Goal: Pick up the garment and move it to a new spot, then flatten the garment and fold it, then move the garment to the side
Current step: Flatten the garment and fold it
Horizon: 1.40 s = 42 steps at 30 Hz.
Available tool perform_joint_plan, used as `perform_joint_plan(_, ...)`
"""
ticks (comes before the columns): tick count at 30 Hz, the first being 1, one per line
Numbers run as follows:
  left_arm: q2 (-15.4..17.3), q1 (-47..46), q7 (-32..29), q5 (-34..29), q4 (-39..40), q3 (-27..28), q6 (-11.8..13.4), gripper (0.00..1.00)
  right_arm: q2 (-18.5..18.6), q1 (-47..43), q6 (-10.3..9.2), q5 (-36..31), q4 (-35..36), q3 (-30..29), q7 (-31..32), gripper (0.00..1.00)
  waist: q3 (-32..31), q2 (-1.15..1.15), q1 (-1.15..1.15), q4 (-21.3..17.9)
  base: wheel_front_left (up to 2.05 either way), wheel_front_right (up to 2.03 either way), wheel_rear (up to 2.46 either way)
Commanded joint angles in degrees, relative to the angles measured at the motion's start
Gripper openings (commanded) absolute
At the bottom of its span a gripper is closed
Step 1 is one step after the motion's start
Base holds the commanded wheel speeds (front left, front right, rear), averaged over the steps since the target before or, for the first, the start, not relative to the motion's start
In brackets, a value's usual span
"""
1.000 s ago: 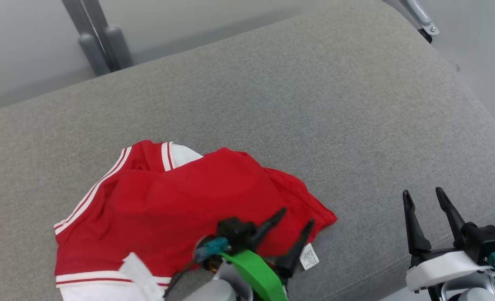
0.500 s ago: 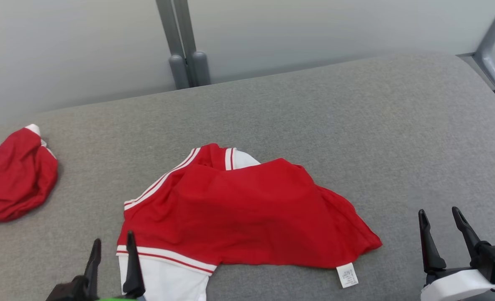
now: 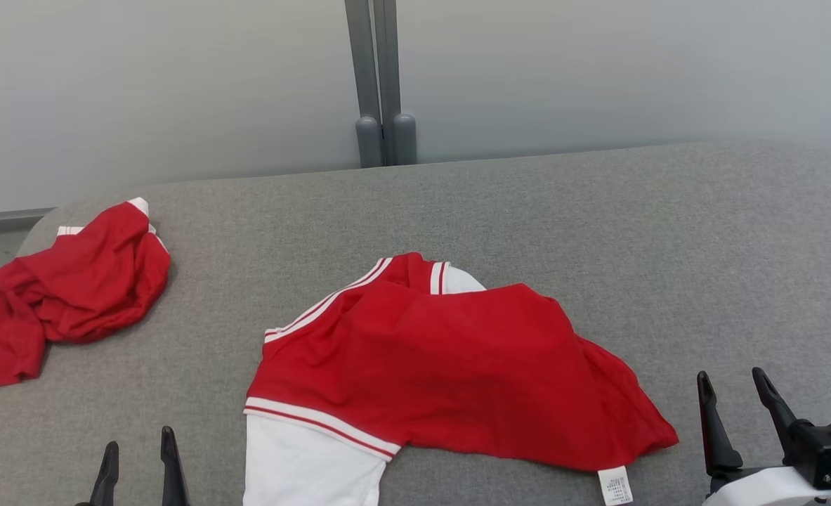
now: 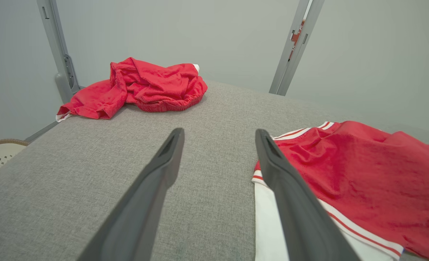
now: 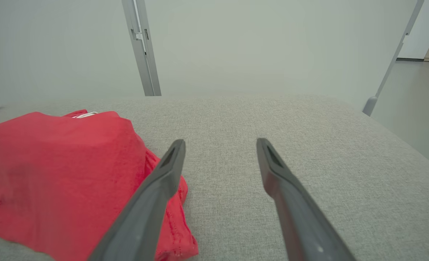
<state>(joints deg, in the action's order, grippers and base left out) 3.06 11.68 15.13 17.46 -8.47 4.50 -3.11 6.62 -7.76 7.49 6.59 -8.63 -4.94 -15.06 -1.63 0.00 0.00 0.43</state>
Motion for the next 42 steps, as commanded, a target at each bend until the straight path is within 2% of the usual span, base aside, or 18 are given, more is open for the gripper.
perform_joint_plan(1, 0.0, -0.9, 0.0, -0.5, -0.2, 0.4, -0.5, 1.0, 0.1, -0.3, 0.0, -0.3, -0.1, 0.0, -0.2, 1.0, 0.0, 0.0, 0.0, 0.0, 0.0, 0.0, 0.0)
perform_joint_plan(5, -0.2, -1.0, 0.0, 0.4, -0.4, 0.1, -0.8, 1.0, -0.1, 0.1, 0.0, -0.4, 0.0, 0.3, -0.2, 1.0, 0.2, 0.0, 0.0, 0.0, 0.0, 0.0, 0.0)
perform_joint_plan(13, -0.1, -1.6, 0.0, 1.2, -0.6, -2.3, 0.7, 1.0, 0.5, 0.6, 0.0, 1.0, 0.2, 3.0, -0.2, 1.0, 0.7, 0.0, 0.0, -0.4, 0.0, 0.0, 0.0)
perform_joint_plan(17, -0.1, -4.2, 0.0, 1.2, -5.1, -6.0, 0.4, 1.0, 2.9, 2.0, -0.01, 3.3, -5.6, 9.0, 0.6, 1.0, 1.8, 0.0, 0.0, -0.7, 0.0, 0.0, 0.0)
perform_joint_plan(21, 0.0, -7.6, -3.6, 1.1, -11.3, -9.5, -0.3, 1.0, 5.0, 4.8, -0.02, 5.1, -11.0, 12.8, 3.4, 1.0, 3.8, 0.0, 0.0, -1.4, 0.0, 0.0, 0.0)
perform_joint_plan(29, 0.0, -11.8, -9.7, 2.6, -18.0, -11.4, 2.4, 1.0, 4.2, 10.4, -0.01, 5.7, -19.4, 15.3, 6.3, 1.0, 7.9, 0.0, 0.0, -2.4, 0.0, 0.0, 0.0)
perform_joint_plan(35, -0.1, -11.4, -13.7, 3.7, -20.0, -12.0, 3.1, 1.0, 4.9, 11.8, -0.01, 9.0, -22.2, 19.1, 7.6, 1.0, 9.4, 0.0, 0.0, -2.1, 0.0, 0.0, 0.0)
perform_joint_plan(36, -0.1, -11.4, -14.2, 4.0, -20.1, -12.0, 2.8, 0.87, 5.0, 11.8, -0.01, 9.5, -22.4, 19.7, 7.8, 0.96, 9.5, 0.0, 0.0, -2.0, 0.0, 0.0, 0.0)
perform_joint_plan(37, -0.1, -11.3, -14.8, 4.7, -20.4, -12.2, 2.4, 0.28, 5.1, 12.0, 0.01, 10.4, -22.4, 20.2, 7.6, 0.53, 9.6, 0.0, 0.0, -1.9, 0.0, 0.0, 0.0)
perform_joint_plan(38, -0.1, -11.1, -15.9, 5.4, -20.6, -12.6, 1.7, 0.0, 5.0, 12.0, 0.01, 11.8, -22.2, 20.7, 7.5, 0.11, 9.5, 0.0, 0.0, -1.9, 0.0, 0.0, 0.0)
perform_joint_plan(39, -0.4, -10.6, -17.3, 6.6, -20.7, -13.4, 0.7, 0.0, 4.9, 11.8, 0.07, 13.5, -21.7, 22.2, 8.0, 0.0, 9.4, 0.0, 0.0, -1.8, 0.0, 0.0, 0.0)
perform_joint_plan(42, -0.5, -9.1, -18.5, 11.5, -17.3, -14.1, -1.2, 0.0, 5.1, 11.1, 0.08, 20.2, -18.5, 22.8, 7.7, 0.0, 8.4, 0.0, 0.0, -2.1, 0.0, 0.0, 0.0)
